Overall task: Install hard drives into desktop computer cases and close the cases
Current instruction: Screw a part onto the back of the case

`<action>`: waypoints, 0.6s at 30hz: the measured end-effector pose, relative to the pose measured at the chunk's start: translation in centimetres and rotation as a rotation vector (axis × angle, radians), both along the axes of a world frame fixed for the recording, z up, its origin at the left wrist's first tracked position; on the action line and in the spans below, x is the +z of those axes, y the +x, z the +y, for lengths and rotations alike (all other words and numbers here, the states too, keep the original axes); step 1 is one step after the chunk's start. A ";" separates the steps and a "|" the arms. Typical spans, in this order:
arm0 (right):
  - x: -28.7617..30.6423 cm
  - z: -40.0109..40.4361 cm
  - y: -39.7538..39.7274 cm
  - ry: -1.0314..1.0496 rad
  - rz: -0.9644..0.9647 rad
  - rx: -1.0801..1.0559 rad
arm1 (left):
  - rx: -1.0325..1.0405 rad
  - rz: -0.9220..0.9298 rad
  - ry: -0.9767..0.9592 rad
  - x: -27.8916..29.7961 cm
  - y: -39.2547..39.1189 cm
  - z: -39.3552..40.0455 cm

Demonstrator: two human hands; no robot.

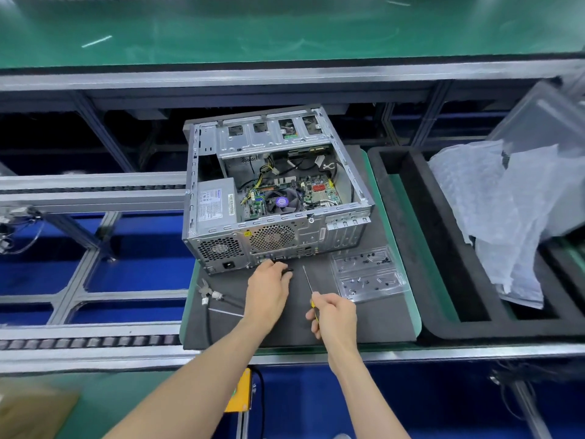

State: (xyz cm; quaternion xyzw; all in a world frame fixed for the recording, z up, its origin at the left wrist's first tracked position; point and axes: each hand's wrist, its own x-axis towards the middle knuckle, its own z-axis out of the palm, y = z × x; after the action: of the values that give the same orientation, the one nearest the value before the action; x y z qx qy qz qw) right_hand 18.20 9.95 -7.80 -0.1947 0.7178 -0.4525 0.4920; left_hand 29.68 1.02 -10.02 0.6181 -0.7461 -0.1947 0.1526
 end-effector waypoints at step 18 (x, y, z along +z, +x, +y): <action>3.6 0.4 0.3 -0.211 -0.144 0.212 | 0.305 1.111 0.293 4.0 1.8 1.5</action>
State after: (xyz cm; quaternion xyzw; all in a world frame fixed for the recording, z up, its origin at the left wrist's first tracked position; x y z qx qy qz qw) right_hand 18.52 10.40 -4.20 -0.2868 0.6048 -0.4836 0.5640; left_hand 31.48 2.56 -5.99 0.5386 -0.4224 -0.5659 0.4595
